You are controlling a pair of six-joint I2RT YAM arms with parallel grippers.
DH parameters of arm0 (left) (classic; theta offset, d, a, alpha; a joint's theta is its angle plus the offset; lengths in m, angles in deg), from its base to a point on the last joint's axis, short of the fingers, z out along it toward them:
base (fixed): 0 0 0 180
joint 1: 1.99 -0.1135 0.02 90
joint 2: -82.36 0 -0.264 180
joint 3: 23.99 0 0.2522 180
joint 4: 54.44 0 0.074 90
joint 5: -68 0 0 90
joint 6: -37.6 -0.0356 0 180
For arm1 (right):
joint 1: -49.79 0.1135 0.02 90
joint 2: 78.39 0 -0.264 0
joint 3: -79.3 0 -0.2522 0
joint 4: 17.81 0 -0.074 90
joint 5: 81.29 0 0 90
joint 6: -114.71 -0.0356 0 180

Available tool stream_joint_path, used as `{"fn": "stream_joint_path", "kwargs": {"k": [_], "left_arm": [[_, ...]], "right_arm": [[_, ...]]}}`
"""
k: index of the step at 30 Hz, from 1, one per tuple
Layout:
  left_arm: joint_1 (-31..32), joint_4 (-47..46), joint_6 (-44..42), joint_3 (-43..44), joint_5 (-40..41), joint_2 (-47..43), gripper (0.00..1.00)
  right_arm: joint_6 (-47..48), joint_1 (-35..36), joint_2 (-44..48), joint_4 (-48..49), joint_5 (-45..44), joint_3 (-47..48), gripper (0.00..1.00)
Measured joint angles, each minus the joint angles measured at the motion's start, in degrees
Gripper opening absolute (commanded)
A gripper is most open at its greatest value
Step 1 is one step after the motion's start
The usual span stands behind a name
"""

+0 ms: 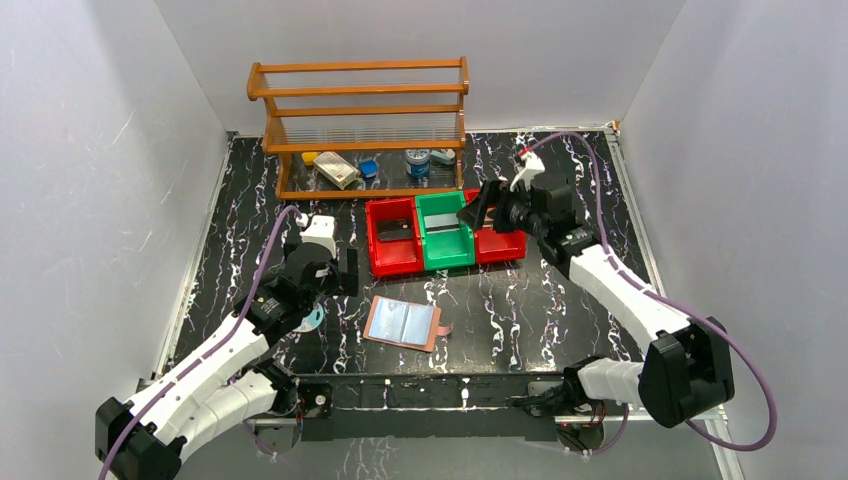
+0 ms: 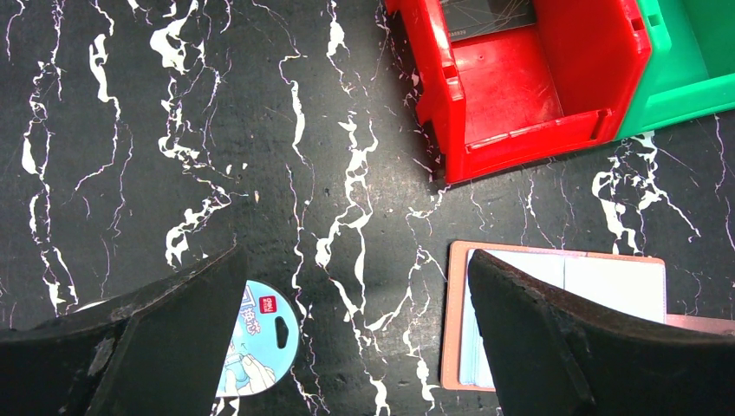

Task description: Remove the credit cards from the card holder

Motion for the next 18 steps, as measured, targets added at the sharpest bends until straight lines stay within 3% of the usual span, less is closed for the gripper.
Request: {"fn": "stream_joint_path", "kwargs": {"k": [4, 8, 14, 18], "left_arm": [[0.0, 0.0, 0.0, 0.0, 0.0, 0.0, 0.98], [0.0, 0.0, 0.0, 0.0, 0.1, 0.0, 0.98], [0.0, 0.0, 0.0, 0.0, 0.3, 0.0, 0.98], [0.0, 0.0, 0.2, 0.0, 1.1, 0.0, 0.98]], "right_arm": [[-11.8, 0.0, 1.8, 3.3, 5.1, -7.3, 0.97], [-18.6, 2.0, 1.4, 2.7, 6.6, -8.6, 0.94], [-26.9, 20.2, 2.7, -4.0, -12.0, -8.5, 0.90], [-31.8, 31.0, -1.8, -10.2, -22.6, -5.8, 0.86]]}}
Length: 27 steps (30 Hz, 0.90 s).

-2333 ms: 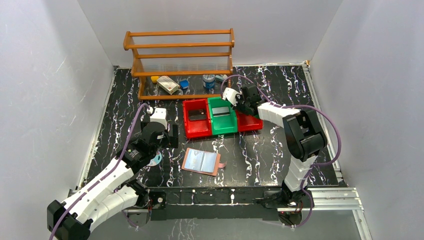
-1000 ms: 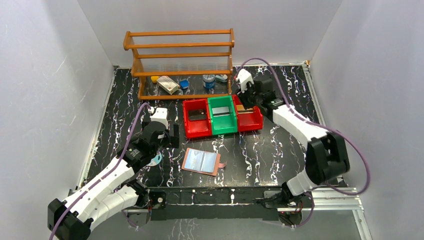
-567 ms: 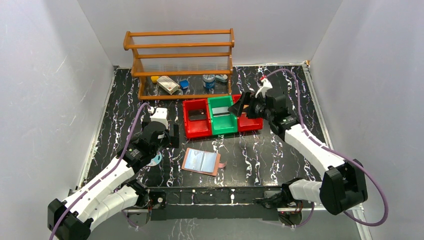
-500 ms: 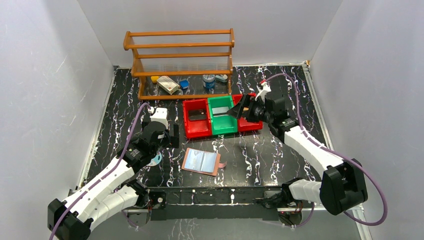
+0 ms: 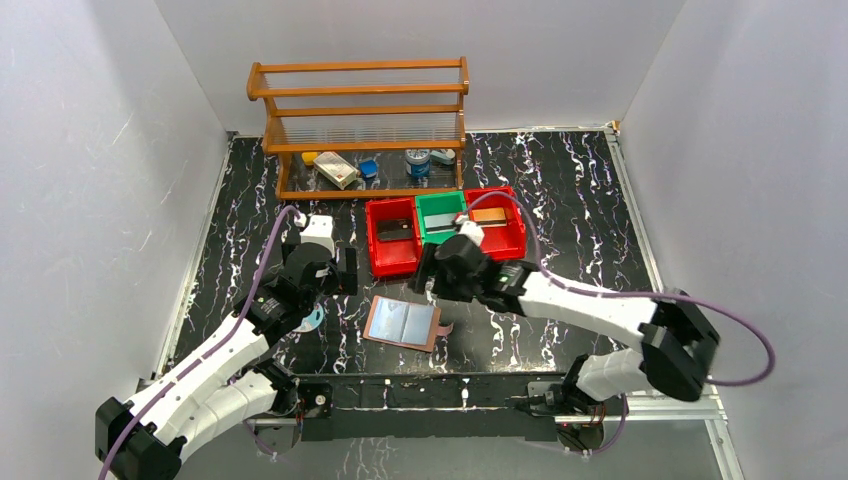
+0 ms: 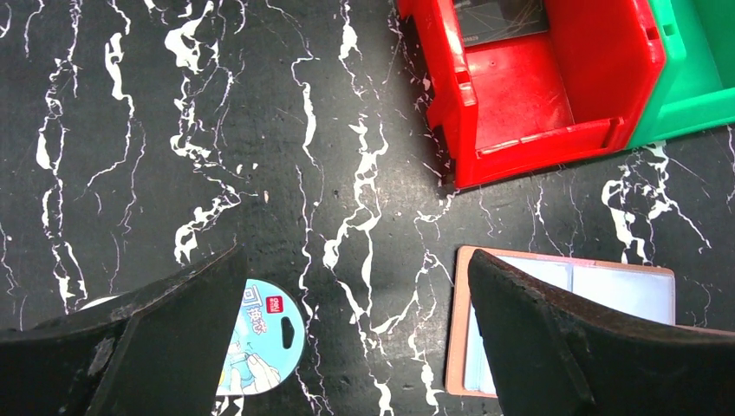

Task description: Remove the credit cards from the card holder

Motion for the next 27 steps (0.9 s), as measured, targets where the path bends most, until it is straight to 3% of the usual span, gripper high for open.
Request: {"fn": "stream_joint_path", "kwargs": {"k": [6, 14, 21, 27], "left_arm": [[0.0, 0.9, 1.3, 0.0, 3.8, 0.0, 0.98], [0.0, 4.2, 5.7, 0.0, 12.3, -0.5, 0.98], [-1.0, 7.4, 10.0, 0.4, 15.3, 0.4, 0.98], [-7.1, 8.2, 12.3, 0.5, 12.8, 1.8, 0.98]], "right_arm": [[-4.0, 7.9, -13.3, -7.4, -8.6, 9.6, 0.77], [-5.7, 10.0, -20.7, -8.2, -8.3, 12.7, 0.70], [-6.1, 11.6, -25.6, -9.6, -8.2, 17.3, 0.71], [-6.6, 12.4, -29.9, -11.5, -8.1, 21.5, 0.76]]}}
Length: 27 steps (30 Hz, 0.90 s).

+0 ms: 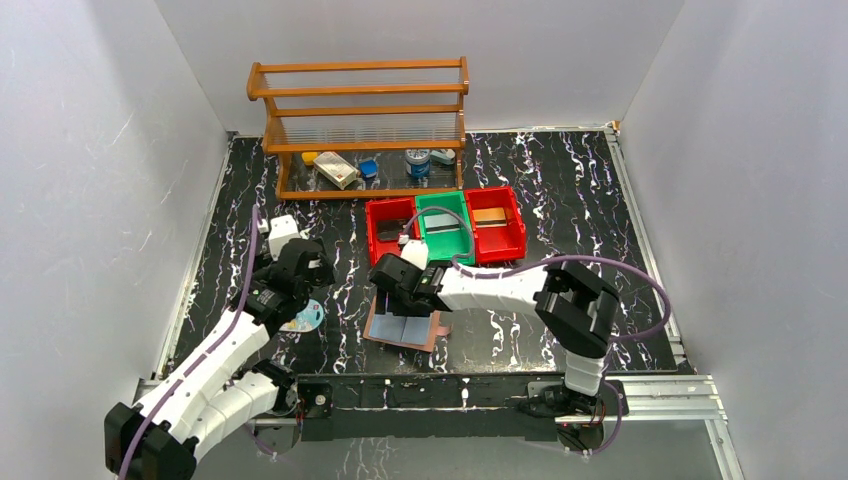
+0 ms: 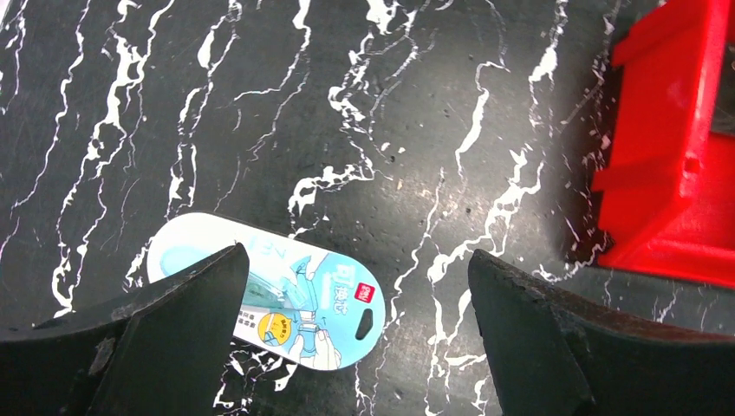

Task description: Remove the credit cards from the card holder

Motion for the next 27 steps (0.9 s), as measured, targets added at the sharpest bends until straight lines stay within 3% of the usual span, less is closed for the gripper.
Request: {"fn": "stream_joint_path", "kwargs": {"k": [4, 11, 24, 27], "left_arm": [[-3.7, -0.1, 0.5, 0.0, -1.9, 0.0, 0.98], [-4.3, -1.1, 0.4, 0.0, -3.6, 0.0, 0.98], [-4.4, -1.5, -0.5, 0.0, -4.5, 0.1, 0.98], [-4.4, -1.6, -0.7, 0.0, -4.7, 0.2, 0.98]], "right_arm": [[-0.3, 0.2, -2.7, -2.0, 0.2, 1.7, 0.79], [0.2, 0.5, -7.0, -7.1, 0.1, 7.2, 0.84], [1.4, 0.6, -10.5, -12.5, 0.1, 12.2, 0.79], [1.9, 0.6, -11.4, -13.8, 0.1, 13.6, 0.74]]}}
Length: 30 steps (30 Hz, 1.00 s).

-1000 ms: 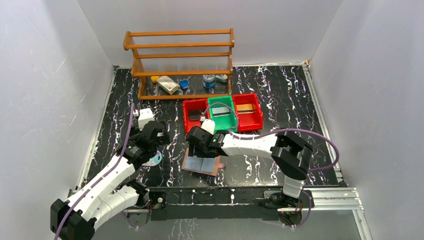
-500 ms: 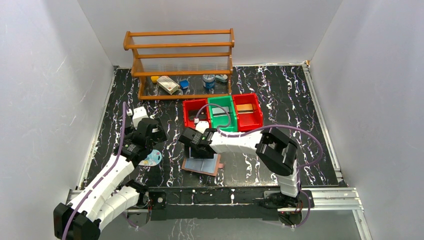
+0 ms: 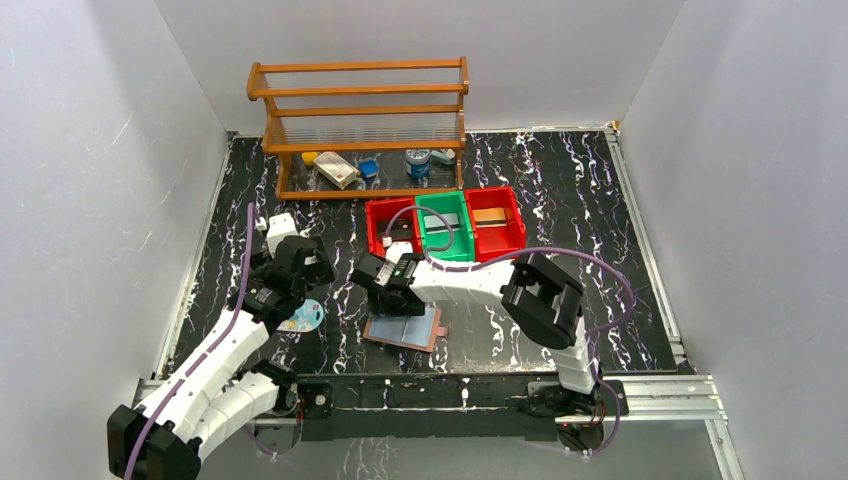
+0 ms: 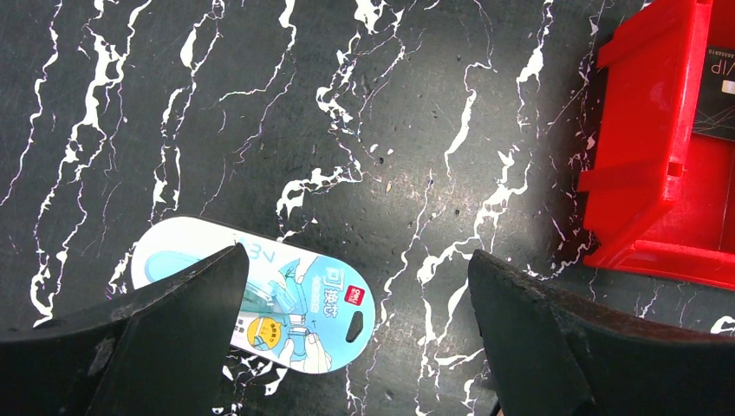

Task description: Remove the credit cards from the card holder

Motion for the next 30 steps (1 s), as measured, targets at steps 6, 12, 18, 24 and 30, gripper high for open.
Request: {"fn": "stream_joint_path", "kwargs": {"k": [6, 12, 18, 24, 30], "left_arm": [[0.0, 0.0, -0.2, 0.0, -0.1, 0.0, 0.98], [0.0, 0.0, -0.3, 0.0, -0.2, 0.0, 0.98], [0.0, -0.3, -0.6, 0.0, -0.9, 0.6, 0.98], [0.0, -0.7, -1.3, 0.0, -2.5, 1.0, 0.98], [0.0, -1.2, -2.7, 0.0, -8.0, 1.2, 0.98]], "right_arm": [[0.7, 0.0, -0.2, -0.5, 0.2, 0.2, 0.62], [1.5, -0.1, 0.1, 1.2, 1.0, -0.4, 0.54], [2.8, -0.9, 3.8, 8.5, 3.3, -6.8, 0.45], [3.7, -3.5, 8.5, 17.9, 8.4, -15.5, 0.41], [3.8, -7.5, 12.9, 31.1, 17.2, -25.5, 0.38]]}}
